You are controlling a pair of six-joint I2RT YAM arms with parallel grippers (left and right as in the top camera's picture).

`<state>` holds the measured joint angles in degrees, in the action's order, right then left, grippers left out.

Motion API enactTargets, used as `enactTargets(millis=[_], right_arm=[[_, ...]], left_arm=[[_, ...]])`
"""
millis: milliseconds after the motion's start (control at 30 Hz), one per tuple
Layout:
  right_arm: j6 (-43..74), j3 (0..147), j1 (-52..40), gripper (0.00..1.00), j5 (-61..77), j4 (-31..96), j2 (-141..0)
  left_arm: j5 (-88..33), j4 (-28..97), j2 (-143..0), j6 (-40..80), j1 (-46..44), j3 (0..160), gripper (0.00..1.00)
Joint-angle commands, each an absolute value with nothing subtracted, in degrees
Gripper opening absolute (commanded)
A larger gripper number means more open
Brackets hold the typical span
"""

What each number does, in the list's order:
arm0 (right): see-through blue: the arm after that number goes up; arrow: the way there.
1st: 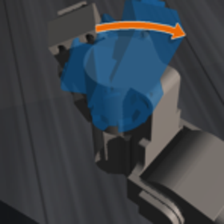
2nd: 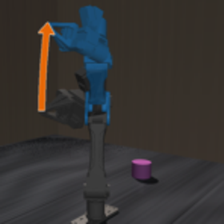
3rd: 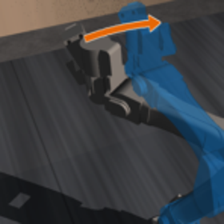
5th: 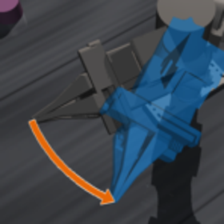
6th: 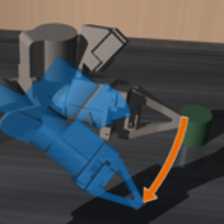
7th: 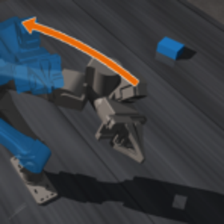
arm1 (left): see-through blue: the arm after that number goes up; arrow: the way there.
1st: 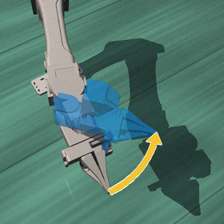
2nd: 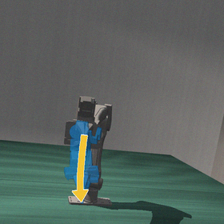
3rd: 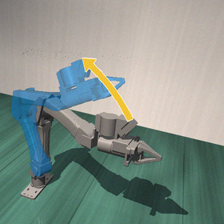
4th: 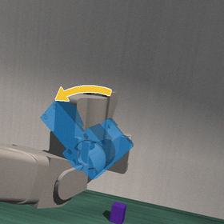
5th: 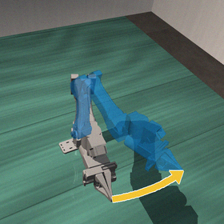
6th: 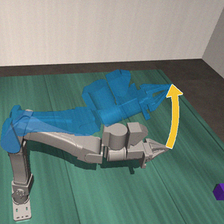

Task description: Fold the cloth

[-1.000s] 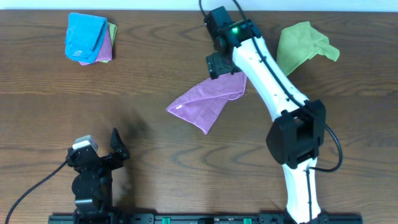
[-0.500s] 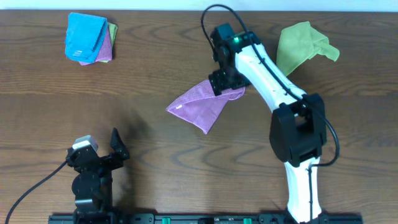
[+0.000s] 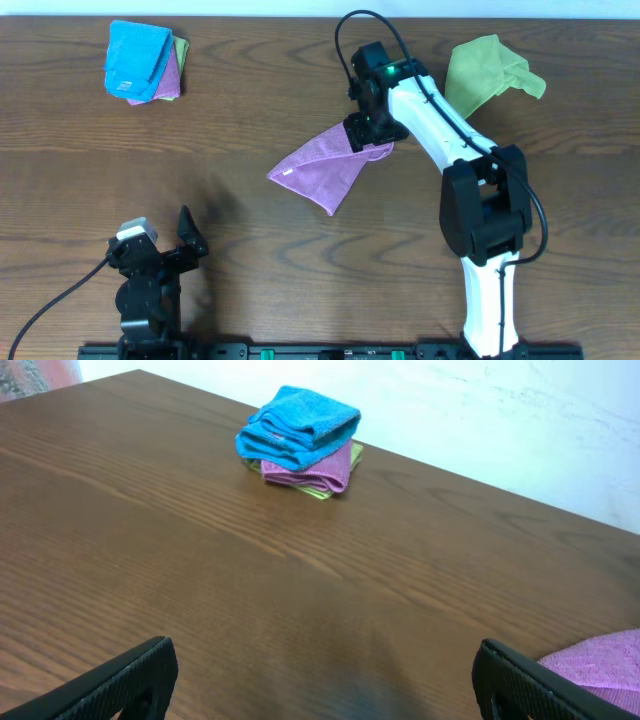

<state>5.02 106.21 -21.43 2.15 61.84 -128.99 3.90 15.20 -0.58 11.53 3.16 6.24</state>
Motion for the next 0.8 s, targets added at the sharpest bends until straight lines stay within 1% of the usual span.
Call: enactTargets(millis=[0,100,133,167,200,333,433,500,533,600,633,667,700,767], right_arm=[[3.73,106.0,-20.93,0.68,1.65,61.71,-130.45],[3.75,106.0,-20.91,0.66,1.37,61.04,-130.76],[3.73,106.0,-20.91,0.64,1.21,60.53,-130.76],[3.73,106.0,-20.88,0.59,0.99,60.18,-130.78],[3.7,106.0,-20.84,0.57,0.51,59.94,-130.87],[3.7,106.0,-20.62,0.59,0.03,59.75,-131.66],[3.73,106.0,-20.4,0.58,0.03,59.96,-132.42],[3.73,106.0,-20.29,0.56,0.05,59.99,-132.77],[3.73,106.0,-20.27,0.53,0.05,59.94,-132.9],[3.75,106.0,-20.25,0.39,0.05,59.72,-132.9],[3.75,106.0,-20.25,0.34,0.03,59.61,-132.9],[3.75,106.0,-20.27,0.28,0.03,59.57,-132.9],[3.77,106.0,-20.27,0.24,0.03,59.57,-132.9],[3.84,106.02,-20.27,0.23,0.05,59.61,-132.88]], left_arm=[[4.91,15.9,-0.32,10.7,2.87,4.86,0.95],[4.91,15.9,-0.32,10.7,2.87,4.86,0.95],[4.91,15.9,-0.32,10.7,2.87,4.86,0.95],[4.91,15.9,-0.32,10.7,2.87,4.86,0.95],[4.91,15.9,-0.32,10.7,2.87,4.86,0.95],[4.91,15.9,-0.32,10.7,2.87,4.86,0.95],[4.91,15.9,-0.32,10.7,2.87,4.86,0.95],[4.91,15.9,-0.32,10.7,2.87,4.86,0.95],[4.91,15.9,-0.32,10.7,2.87,4.86,0.95],[4.91,15.9,-0.32,10.7,2.87,4.86,0.95],[4.91,15.9,-0.32,10.68,2.87,4.86,0.95],[4.91,15.9,-0.32,10.7,2.87,4.86,0.95],[4.91,15.9,-0.32,10.7,2.87,4.86,0.95],[4.91,15.9,-0.32,10.7,2.87,4.86,0.95]])
